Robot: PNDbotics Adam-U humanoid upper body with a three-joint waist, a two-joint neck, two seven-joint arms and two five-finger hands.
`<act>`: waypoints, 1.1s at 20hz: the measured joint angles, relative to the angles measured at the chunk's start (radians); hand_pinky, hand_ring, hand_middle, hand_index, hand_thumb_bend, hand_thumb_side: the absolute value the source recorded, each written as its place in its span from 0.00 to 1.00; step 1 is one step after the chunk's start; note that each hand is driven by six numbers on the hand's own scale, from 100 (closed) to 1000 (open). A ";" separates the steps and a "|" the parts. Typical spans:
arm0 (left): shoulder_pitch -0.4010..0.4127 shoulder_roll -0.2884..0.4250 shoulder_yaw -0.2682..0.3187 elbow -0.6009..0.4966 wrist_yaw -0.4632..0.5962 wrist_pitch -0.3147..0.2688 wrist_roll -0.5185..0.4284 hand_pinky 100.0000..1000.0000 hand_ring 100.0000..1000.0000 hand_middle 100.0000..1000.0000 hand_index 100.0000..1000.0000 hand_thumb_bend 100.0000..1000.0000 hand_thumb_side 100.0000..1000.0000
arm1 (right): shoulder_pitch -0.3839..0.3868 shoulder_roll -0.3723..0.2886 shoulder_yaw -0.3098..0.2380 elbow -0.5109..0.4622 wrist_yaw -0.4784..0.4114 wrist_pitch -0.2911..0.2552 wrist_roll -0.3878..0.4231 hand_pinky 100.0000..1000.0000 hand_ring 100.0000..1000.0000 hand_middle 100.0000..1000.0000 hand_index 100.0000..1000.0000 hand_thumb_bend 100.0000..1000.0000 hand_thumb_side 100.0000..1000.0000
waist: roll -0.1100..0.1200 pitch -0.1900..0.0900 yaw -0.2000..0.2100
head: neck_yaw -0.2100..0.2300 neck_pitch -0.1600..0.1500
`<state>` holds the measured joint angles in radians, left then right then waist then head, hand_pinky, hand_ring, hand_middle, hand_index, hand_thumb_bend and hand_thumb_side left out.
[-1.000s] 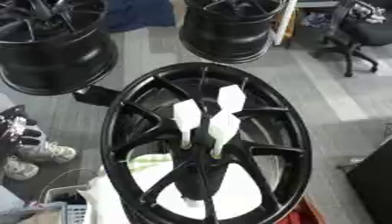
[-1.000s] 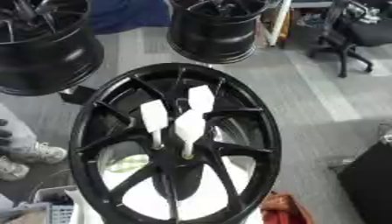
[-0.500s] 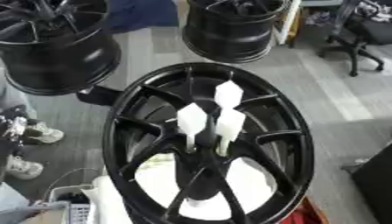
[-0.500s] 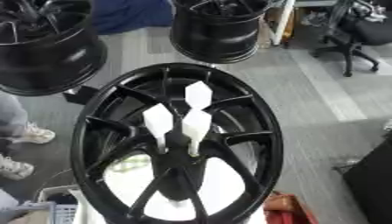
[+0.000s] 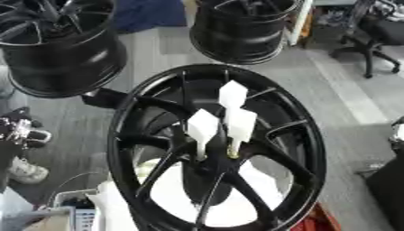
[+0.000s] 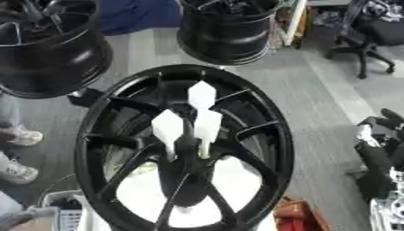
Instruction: Pull the pin out of the wheel hub.
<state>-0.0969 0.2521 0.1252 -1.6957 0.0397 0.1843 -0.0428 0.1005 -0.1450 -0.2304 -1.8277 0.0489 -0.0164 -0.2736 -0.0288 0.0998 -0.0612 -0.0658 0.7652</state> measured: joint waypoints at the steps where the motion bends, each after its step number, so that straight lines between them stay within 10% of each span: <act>1: 0.000 -0.001 -0.001 0.000 0.001 0.000 0.000 0.53 0.53 0.56 0.85 0.00 0.51 | -0.003 0.002 0.003 0.002 -0.004 -0.002 0.010 0.53 0.42 0.65 0.80 0.00 0.22 | 0.001 0.000 0.000 | 0.000 0.000; 22: 0.000 -0.009 -0.010 0.000 0.007 -0.008 0.003 0.53 0.53 0.59 0.85 0.00 0.51 | -0.004 0.010 0.022 0.013 -0.033 -0.005 0.063 0.53 0.42 0.62 0.78 0.00 0.22 | 0.005 0.005 0.000 | 0.010 0.000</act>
<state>-0.0964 0.2435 0.1153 -1.6957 0.0470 0.1759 -0.0396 0.0970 -0.1355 -0.2089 -1.8150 0.0158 -0.0210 -0.2107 -0.0237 0.1050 -0.0612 -0.0556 0.7652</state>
